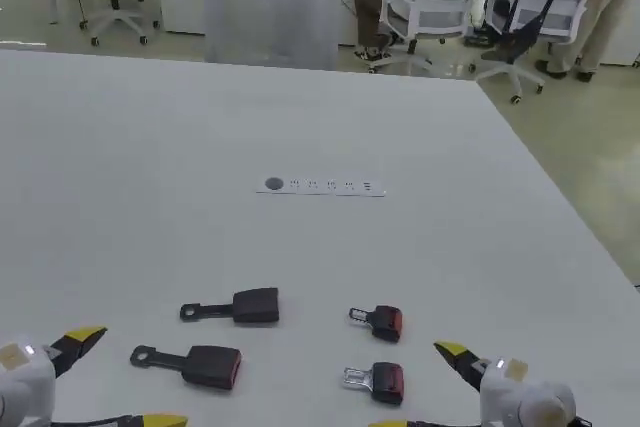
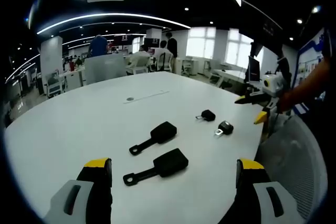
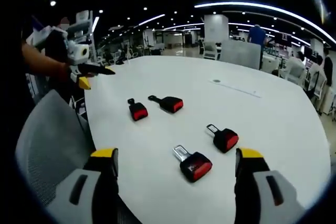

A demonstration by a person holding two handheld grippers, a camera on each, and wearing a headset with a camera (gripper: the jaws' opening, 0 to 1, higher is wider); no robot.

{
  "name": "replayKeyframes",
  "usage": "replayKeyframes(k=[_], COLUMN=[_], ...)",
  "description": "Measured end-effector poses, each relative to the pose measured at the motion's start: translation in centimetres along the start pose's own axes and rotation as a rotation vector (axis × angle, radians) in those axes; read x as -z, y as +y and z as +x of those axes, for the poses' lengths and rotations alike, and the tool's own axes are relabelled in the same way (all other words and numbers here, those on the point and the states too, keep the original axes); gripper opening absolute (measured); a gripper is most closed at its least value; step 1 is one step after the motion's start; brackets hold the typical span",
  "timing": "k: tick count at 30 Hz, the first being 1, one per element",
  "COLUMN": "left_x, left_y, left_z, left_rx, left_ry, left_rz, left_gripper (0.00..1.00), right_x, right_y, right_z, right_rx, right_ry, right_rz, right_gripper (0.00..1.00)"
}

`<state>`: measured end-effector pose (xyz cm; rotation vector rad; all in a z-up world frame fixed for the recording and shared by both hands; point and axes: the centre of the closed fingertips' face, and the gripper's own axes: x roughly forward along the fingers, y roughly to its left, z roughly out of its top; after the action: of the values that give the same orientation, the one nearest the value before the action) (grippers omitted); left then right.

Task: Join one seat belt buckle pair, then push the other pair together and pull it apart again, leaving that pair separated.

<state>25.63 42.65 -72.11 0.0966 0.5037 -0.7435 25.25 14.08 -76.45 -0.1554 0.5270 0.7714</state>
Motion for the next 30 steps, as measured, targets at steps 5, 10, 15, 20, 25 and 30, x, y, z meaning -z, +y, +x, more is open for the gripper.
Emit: replayKeyframes(k=[5, 10, 15, 20, 25, 30], left_x=[0.1, 0.2, 0.2, 0.1, 0.1, 0.2], left_y=[0.0, -0.1, -0.2, -0.2, -0.3, -0.3], left_z=[0.0, 0.1, 0.3, 0.5, 0.7, 1.0], left_rx=[0.003, 0.009, 0.023, 0.029, 0.037, 0.044], left_ry=[0.002, 0.008, 0.012, 0.018, 0.022, 0.038], left_rz=[0.003, 0.011, 0.023, 0.032, 0.043, 0.061], left_gripper=[1.0, 1.0, 1.0, 1.0, 1.0, 1.0], right_x=[0.0, 0.2, 0.5, 0.5, 0.6, 0.8], right_y=[0.2, 0.2, 0.3, 0.1, -0.3, -0.4], right_z=[0.0, 0.0, 0.0, 0.0, -0.1, 0.1], right_rx=[0.0, -0.003, -0.016, -0.019, -0.014, -0.023], right_ry=[0.002, 0.009, 0.02, 0.024, 0.026, 0.04], right_rz=[-0.003, -0.007, -0.012, -0.013, -0.016, -0.022], right_gripper=[0.94, 0.94, 0.93, 0.92, 0.92, 0.91])
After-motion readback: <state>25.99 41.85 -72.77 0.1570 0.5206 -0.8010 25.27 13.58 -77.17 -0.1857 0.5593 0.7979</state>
